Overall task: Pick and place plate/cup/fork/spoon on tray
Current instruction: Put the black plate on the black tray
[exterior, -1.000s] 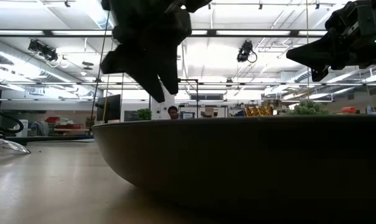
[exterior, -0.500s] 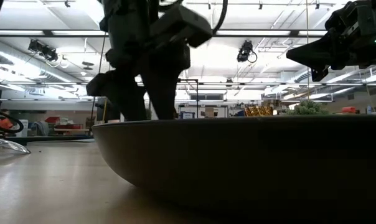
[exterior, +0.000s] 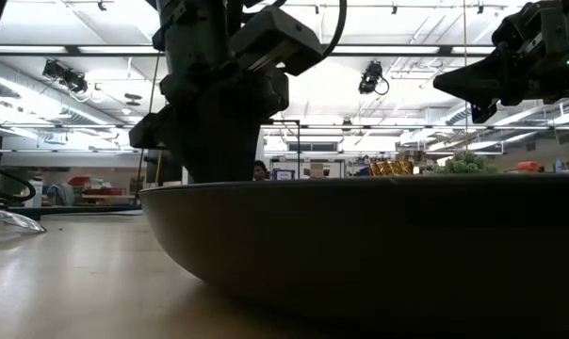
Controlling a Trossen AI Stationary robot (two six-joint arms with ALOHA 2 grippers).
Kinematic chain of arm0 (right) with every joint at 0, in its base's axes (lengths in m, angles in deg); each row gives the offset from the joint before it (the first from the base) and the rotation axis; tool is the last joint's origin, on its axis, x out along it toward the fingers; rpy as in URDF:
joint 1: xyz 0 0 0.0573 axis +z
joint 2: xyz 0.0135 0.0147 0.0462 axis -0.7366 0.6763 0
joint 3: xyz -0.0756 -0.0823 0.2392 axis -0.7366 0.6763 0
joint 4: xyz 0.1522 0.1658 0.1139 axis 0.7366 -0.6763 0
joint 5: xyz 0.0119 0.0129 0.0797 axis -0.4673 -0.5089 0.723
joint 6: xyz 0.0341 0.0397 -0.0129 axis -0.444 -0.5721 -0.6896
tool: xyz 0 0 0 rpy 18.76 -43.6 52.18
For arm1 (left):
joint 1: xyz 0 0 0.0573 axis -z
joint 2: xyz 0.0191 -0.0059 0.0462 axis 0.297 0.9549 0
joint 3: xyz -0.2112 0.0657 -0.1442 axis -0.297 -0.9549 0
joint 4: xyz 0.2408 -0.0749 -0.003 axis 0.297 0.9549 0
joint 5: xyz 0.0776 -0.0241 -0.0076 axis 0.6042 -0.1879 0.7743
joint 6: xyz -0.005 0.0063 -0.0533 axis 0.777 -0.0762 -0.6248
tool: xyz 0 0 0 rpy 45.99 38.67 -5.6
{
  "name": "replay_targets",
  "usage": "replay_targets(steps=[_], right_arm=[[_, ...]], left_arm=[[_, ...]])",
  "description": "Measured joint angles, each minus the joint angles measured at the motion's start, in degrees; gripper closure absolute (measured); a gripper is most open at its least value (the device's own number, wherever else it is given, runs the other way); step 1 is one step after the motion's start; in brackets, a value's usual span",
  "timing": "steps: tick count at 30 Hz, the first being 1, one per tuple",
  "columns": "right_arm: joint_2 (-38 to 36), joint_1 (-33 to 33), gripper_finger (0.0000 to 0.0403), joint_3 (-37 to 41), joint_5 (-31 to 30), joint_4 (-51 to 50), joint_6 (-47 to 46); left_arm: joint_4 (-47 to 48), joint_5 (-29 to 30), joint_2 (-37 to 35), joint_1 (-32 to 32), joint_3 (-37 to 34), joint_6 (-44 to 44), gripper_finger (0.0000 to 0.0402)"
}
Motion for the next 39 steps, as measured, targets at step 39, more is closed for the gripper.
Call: replay_targets(steps=[39], right_arm=[[0.01, 0.00, 0.0369, 0.00, 0.00, -0.02, 0.01]], left_arm=[[2.62, -8.24, 2.05, -9.08, 8.36, 8.72, 0.0390]])
